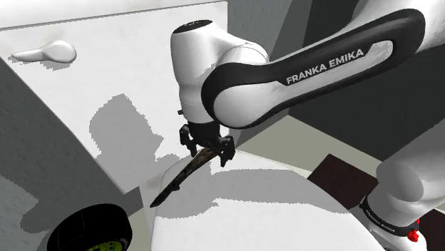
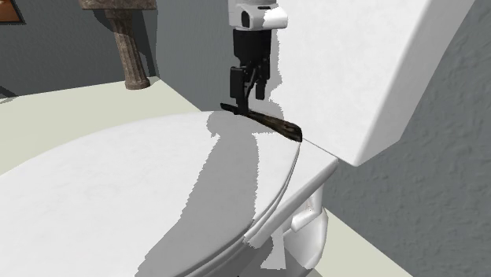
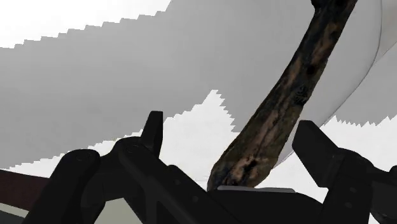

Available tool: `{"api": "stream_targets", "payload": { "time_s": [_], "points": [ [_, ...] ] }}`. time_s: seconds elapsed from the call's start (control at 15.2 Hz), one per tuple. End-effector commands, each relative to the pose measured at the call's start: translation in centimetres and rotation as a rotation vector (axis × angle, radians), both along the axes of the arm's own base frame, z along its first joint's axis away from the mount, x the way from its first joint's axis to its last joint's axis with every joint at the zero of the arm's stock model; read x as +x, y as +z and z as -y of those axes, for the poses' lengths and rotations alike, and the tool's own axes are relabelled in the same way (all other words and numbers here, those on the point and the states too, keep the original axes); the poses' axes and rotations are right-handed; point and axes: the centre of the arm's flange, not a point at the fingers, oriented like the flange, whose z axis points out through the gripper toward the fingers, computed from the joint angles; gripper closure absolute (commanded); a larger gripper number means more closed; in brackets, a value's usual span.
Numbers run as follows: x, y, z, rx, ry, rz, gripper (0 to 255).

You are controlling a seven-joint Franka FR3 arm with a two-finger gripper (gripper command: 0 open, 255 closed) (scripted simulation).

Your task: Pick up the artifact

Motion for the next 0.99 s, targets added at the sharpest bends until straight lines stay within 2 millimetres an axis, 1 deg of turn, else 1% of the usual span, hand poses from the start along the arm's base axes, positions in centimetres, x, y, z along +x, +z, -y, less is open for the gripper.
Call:
{"api": "stream_targets", "payload": {
  "time_s": [0.0,0.2,0.26,0.66,0.73,0.86,0.92],
  "points": [
    [2.0,-0.7,-1.9,-0.002,-0.079,0.007,0],
    [5.0,-2.0,-4.3,-0.011,-0.178,0.004,0],
    [5.2,-2.0,-4.5,-0.012,-0.184,0.003,0],
    [5.2,-5.2,-4.4,-0.012,-0.184,0.003,0],
    [5.2,-6.0,-4.4,-0.012,-0.184,0.003,0],
    [5.2,-6.0,-4.5,-0.012,-0.184,0.003,0],
    [5.2,-6.0,-4.4,-0.012,-0.184,0.003,255]
  ]
}}
